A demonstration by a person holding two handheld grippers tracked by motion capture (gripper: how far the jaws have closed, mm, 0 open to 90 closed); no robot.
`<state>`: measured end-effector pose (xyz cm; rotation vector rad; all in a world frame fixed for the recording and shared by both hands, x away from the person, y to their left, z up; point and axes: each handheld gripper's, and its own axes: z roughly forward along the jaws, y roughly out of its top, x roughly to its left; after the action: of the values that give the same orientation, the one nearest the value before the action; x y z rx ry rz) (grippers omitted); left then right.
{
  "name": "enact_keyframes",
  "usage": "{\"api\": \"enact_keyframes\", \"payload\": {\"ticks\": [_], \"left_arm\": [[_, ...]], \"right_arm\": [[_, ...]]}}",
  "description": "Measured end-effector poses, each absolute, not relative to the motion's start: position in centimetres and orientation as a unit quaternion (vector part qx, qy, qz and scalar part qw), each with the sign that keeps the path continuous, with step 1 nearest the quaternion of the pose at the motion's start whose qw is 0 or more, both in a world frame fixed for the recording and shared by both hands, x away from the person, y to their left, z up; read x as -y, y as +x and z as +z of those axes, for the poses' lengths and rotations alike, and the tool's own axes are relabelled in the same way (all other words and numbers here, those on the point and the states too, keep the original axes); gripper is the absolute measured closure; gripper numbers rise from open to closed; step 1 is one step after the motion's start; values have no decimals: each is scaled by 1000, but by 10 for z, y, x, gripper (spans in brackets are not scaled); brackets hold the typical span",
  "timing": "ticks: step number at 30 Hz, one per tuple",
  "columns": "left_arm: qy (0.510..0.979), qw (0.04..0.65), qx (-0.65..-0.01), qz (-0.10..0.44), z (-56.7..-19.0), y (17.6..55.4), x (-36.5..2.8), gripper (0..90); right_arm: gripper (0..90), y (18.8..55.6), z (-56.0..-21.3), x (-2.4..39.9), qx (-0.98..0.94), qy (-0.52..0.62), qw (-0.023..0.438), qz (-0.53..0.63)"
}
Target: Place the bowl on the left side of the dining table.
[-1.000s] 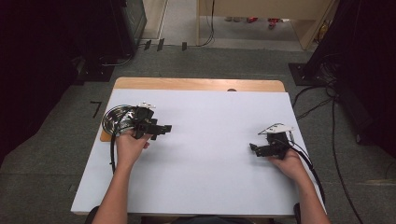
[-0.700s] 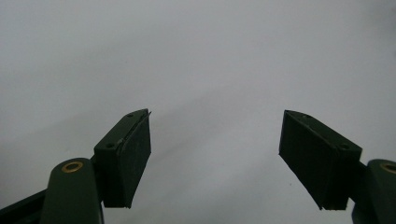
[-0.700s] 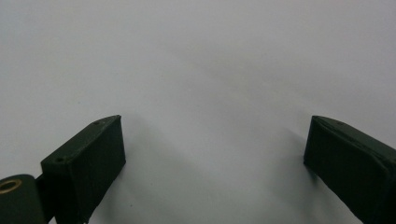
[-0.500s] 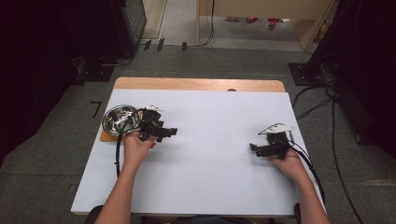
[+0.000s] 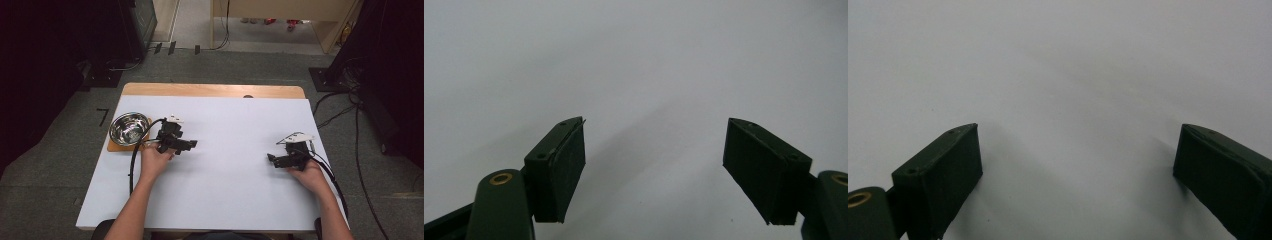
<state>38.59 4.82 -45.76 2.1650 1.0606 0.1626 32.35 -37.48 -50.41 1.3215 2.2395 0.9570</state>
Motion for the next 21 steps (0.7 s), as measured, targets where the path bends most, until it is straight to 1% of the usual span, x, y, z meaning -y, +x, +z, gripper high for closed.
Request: {"api": "enact_keyframes", "payload": {"ticks": [21], "left_arm": [[851, 353, -381, 82, -474, 386, -26, 244]], "right_arm": [[48, 324, -504, 375, -794, 469, 184, 339]]}}
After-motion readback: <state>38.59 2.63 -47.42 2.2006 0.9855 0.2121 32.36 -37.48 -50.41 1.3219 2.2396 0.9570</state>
